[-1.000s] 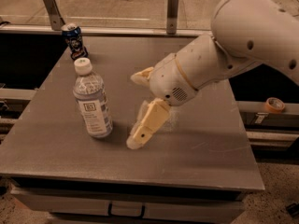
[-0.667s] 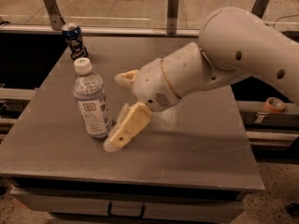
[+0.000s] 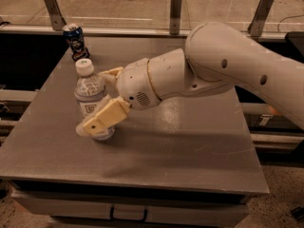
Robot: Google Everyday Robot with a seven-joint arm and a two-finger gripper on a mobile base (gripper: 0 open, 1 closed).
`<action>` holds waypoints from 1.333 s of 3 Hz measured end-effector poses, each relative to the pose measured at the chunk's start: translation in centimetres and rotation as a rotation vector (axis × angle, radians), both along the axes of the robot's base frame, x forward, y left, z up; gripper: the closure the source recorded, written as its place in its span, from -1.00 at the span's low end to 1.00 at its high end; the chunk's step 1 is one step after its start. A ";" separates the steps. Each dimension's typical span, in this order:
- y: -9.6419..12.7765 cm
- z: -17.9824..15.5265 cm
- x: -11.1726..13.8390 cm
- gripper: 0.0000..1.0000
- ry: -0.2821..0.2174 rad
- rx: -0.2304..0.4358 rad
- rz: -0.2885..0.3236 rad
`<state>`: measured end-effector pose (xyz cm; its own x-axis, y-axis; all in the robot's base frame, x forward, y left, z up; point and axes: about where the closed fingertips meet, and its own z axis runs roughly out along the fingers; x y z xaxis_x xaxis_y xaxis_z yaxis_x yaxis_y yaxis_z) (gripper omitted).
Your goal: Pick blue plastic bottle
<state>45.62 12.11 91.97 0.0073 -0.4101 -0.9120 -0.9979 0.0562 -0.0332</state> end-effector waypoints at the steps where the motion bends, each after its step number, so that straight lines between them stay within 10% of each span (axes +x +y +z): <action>1: 0.8 0.2 1.3 -0.19 0.009 0.047 -0.034; 4: -5.3 12.4 8.6 1.00 -0.154 0.182 -0.148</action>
Offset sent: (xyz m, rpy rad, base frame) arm 0.0551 -0.0027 0.0363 0.1303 -0.0016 -0.1197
